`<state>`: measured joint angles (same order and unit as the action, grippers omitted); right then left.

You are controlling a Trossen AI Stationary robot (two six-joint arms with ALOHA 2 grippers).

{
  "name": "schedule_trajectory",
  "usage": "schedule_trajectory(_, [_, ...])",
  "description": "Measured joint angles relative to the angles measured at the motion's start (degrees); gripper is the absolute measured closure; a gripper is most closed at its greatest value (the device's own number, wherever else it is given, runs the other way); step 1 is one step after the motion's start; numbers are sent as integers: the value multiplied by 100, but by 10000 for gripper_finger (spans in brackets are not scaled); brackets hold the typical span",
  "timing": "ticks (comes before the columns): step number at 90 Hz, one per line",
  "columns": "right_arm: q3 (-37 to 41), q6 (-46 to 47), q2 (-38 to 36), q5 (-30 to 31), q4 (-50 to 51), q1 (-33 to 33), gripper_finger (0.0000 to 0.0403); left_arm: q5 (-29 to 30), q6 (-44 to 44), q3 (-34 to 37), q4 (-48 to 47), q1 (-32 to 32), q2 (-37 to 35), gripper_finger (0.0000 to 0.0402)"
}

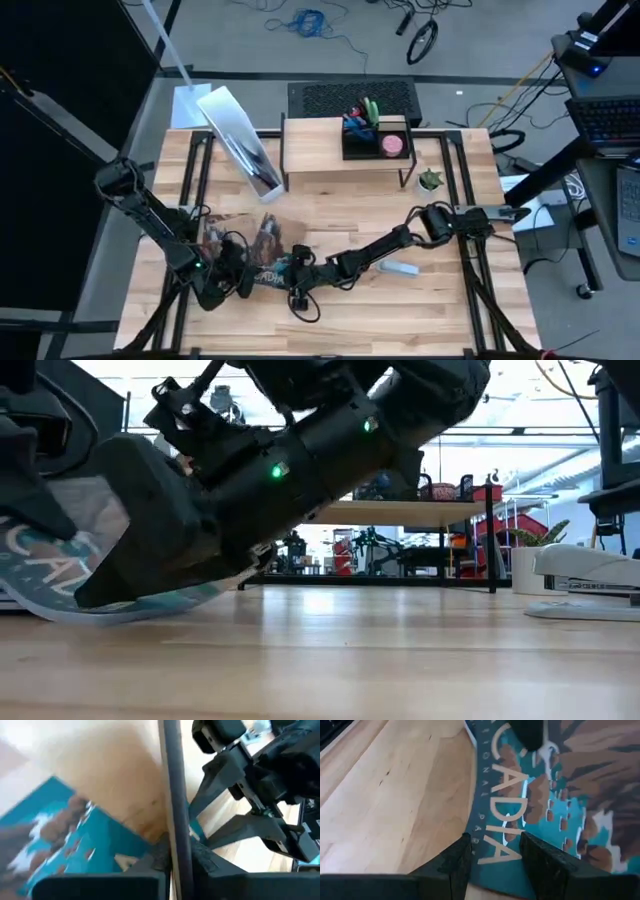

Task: Stock shelves
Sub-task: Put the brown book into the white bookshelf

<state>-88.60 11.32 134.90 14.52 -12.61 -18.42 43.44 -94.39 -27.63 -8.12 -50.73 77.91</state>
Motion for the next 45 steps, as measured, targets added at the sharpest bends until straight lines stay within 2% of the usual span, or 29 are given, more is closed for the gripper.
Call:
schedule_trajectory(19, [4,2,-672,99,1113,-120,250,224,942,-261,-13,173,-2,397])
schedule_trajectory(36, [4,15,-1225,973,2073,-445,250,533,1994,-692,-387,470,-2,399])
schedule_trajectory(45, [4,91,-1498,1612,2477,-668,250,952,2414,-932,-660,619,-2,399])
